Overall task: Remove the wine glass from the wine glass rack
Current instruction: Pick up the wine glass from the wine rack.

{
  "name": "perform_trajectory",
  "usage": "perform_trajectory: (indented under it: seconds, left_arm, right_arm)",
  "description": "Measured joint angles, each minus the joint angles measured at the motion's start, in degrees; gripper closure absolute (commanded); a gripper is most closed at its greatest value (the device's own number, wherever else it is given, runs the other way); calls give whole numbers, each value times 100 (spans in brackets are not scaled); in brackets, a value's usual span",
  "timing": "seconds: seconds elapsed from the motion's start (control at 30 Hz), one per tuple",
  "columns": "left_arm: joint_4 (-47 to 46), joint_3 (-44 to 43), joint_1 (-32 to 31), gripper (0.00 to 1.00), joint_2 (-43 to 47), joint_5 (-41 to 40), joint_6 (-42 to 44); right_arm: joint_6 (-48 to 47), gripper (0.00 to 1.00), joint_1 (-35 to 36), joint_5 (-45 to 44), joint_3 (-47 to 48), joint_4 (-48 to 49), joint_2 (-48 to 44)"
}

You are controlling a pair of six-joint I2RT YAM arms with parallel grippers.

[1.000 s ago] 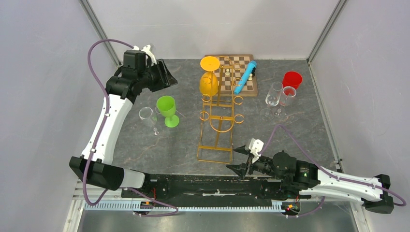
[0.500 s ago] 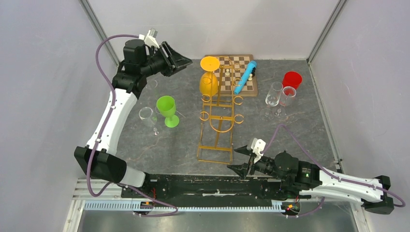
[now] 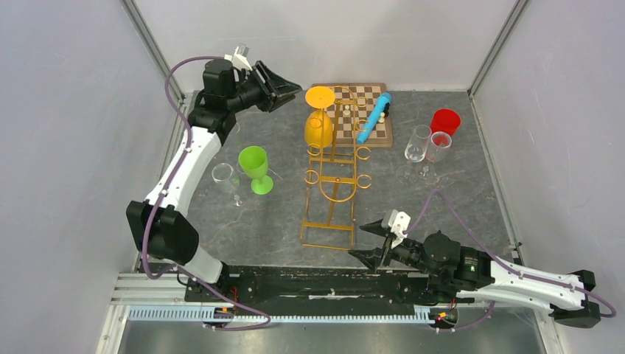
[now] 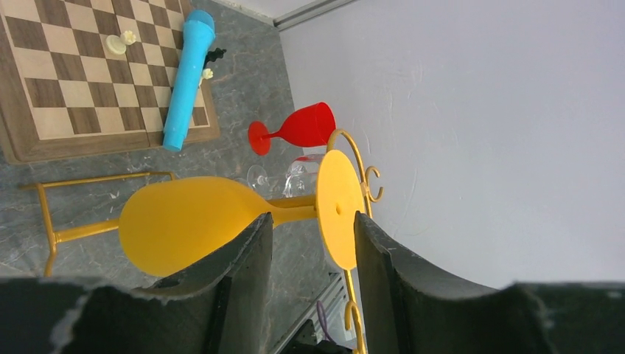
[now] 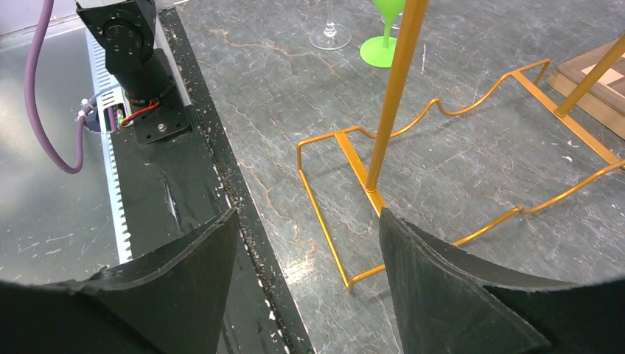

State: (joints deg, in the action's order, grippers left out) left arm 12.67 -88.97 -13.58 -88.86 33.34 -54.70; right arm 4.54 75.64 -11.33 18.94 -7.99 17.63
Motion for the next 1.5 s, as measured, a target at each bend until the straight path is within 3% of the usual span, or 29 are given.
perform_trajectory:
  seconds: [0.33, 0.47, 0.67, 0.97, 1.5]
  left_arm:
    - [-378, 66, -208, 50, -339, 63, -299]
    - [-470, 66, -267, 56, -402, 162, -380]
    - [-564, 76, -295, 75, -426, 201, -455]
    - [-601, 76, -295, 97, -426, 306, -470]
    - [-553, -57, -293, 98, -426, 321, -505]
  right_arm:
    - [0, 28, 0, -68, 0, -63, -87]
    - [0, 28, 0, -83, 0, -72, -94]
    - [2, 27, 0, -85, 0, -76, -151]
    - [13, 27, 0, -85, 0, -79, -155]
    - [15, 27, 0, -107, 0, -210, -142]
